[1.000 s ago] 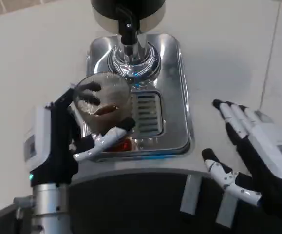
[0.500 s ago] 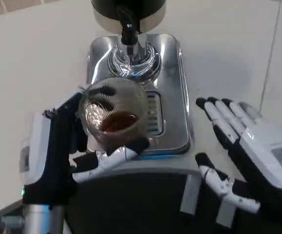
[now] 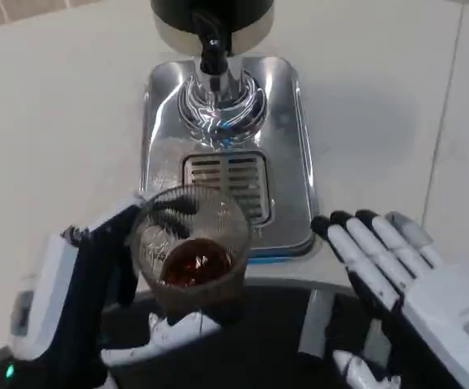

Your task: Grasp the cup under the faucet to collect the drink, then remove the cup.

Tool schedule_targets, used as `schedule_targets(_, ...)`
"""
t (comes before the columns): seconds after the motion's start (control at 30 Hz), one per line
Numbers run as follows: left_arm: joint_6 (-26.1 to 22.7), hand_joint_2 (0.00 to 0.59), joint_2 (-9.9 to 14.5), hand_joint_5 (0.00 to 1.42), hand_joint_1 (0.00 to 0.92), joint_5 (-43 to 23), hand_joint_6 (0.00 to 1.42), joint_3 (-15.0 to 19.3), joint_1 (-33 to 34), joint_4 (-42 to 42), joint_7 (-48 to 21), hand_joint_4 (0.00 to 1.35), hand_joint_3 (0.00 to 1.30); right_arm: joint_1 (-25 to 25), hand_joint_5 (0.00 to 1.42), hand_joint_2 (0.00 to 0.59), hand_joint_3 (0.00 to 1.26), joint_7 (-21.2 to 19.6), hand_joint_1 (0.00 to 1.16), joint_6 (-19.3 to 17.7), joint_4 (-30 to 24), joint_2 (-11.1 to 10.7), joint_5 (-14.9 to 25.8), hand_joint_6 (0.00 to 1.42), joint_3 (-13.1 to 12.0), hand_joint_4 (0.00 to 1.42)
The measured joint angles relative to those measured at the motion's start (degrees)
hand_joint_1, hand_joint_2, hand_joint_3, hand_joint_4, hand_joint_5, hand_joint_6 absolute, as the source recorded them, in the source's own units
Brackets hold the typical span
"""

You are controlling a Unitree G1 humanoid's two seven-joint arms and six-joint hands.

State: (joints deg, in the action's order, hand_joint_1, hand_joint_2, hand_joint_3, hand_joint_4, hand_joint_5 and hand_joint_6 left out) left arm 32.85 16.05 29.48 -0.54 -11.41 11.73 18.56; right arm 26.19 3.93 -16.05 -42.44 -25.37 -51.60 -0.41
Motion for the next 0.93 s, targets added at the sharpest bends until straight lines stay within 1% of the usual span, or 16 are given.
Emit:
schedule_targets(0.07, 0.2, 0.093, 0.0, 1.33, 0.749, 0.0, 1.42, 0.2, -0.8, 0.6, -0.3, 1.23, 1.25, 1.4, 0.0, 0.575, 0.0, -0.2, 0.08, -0.8, -0.8, 0.3, -0.3, 0.0, -0.3, 0.0)
schedule_targets(0.1, 0.6, 0.093, 0.0, 1.33, 0.748, 0.0, 1.42, 0.2, -1.4, 1.1, -0.5, 1.23, 1.25, 2.3, 0.0, 0.584, 0.0, -0.4, 0.08, -1.1, -1.4, 0.6, -0.6, 0.0, -0.4, 0.0)
schedule_targets(0.23, 2.1, 0.094, -0.3, 1.33, 0.747, 0.0, 1.42, 0.3, -3.3, 3.0, -1.1, 1.23, 1.25, 6.1, 0.0, 0.586, 0.0, -0.8, 0.08, -2.6, -4.0, 2.5, -1.0, 0.0, -1.0, 0.0)
schedule_targets(0.3, 2.4, 0.094, -0.4, 1.33, 0.747, 0.0, 1.42, 0.3, -3.8, 3.3, -1.4, 1.24, 1.25, 7.2, 0.0, 0.586, 0.0, -0.8, 0.08, -2.8, -4.8, 2.8, -1.1, 0.0, -1.4, 0.0)
schedule_targets(0.37, 2.5, 0.093, -0.7, 1.33, 0.744, 0.0, 1.42, 0.8, -4.9, 3.9, -1.9, 1.25, 1.25, 10.0, 0.0, 0.586, 0.0, -0.9, 0.08, -4.0, -6.6, 3.5, -1.1, 0.0, -1.9, 0.0)
schedule_targets(0.43, 2.5, 0.097, -1.0, 1.33, 0.739, -0.1, 1.42, 1.1, -5.7, 4.4, -2.1, 1.26, 1.25, 11.3, 0.0, 0.586, 0.0, -0.9, 0.08, -4.6, -7.4, 4.0, -1.1, 0.0, -2.3, 0.0)
schedule_targets(0.5, 2.7, 0.098, -1.4, 1.33, 0.738, -0.4, 1.42, 1.4, -6.8, 5.2, -2.8, 1.26, 1.25, 13.4, 0.0, 0.586, 0.0, -1.0, 0.08, -5.4, -8.4, 4.9, -1.1, 0.0, -2.8, 0.0)
schedule_targets(0.67, 2.8, 0.098, -1.4, 1.33, 0.737, -1.1, 1.42, 2.0, -7.1, 5.9, -4.1, 1.26, 1.24, 14.6, 0.0, 0.586, 0.0, -0.9, 0.08, -7.0, -9.9, 5.3, -1.8, 0.0, -3.4, 0.0)
schedule_targets(0.8, 3.0, 0.098, -1.6, 1.33, 0.736, -1.9, 1.42, 2.6, -8.1, 7.1, -4.6, 1.26, 1.24, 14.9, 0.0, 0.586, 0.0, -0.9, 0.08, -7.7, -10.1, 6.6, -2.1, 0.0, -3.4, 0.0)
schedule_targets(0.93, 3.0, 0.103, -2.5, 1.32, 0.731, -1.9, 1.42, 2.7, -8.7, 7.3, -4.8, 1.26, 1.24, 14.7, 0.0, 0.586, 0.0, -0.9, 0.08, -7.8, -10.1, 7.0, -2.4, 0.0, -3.4, 0.0)
